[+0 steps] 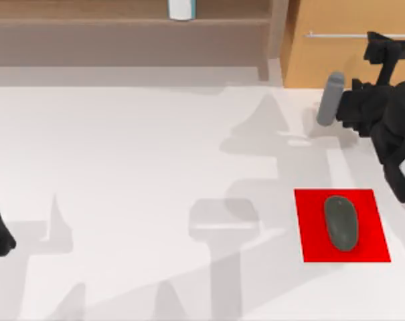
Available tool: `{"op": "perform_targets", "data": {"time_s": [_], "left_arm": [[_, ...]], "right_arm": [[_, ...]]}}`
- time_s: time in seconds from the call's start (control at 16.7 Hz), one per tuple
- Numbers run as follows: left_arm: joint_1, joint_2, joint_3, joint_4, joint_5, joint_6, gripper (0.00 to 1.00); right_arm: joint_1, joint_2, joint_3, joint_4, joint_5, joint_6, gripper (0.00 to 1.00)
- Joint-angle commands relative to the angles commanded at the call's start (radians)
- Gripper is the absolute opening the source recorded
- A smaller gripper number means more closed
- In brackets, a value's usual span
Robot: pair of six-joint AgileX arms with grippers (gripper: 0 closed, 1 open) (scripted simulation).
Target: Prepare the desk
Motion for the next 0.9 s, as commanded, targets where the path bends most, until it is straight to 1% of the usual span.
{"op": "perform_targets", "data": {"time_s": [0.36,0.48,0.66,0.9], "left_arm": [[0.0,0.0,0.0,0.0,0.0,0.0,1.0],[0.0,0.0,0.0,0.0,0.0,0.0,1.0],[0.0,0.0,0.0,0.0,0.0,0.0,1.0],[0.0,0.0,0.0,0.0,0.0,0.0,1.0]], "right_arm": [[0.0,0.002,-0.009,-0.005,0.012,0.001,1.0],[0.026,-0.011,-0.001,-0.007,0.028,0.032,1.0],[0.124,-0.037,0.028,-0.03,0.08,0.149,1.0],[0.302,-0.057,0.113,-0.109,0.176,0.401,1.0]]}}
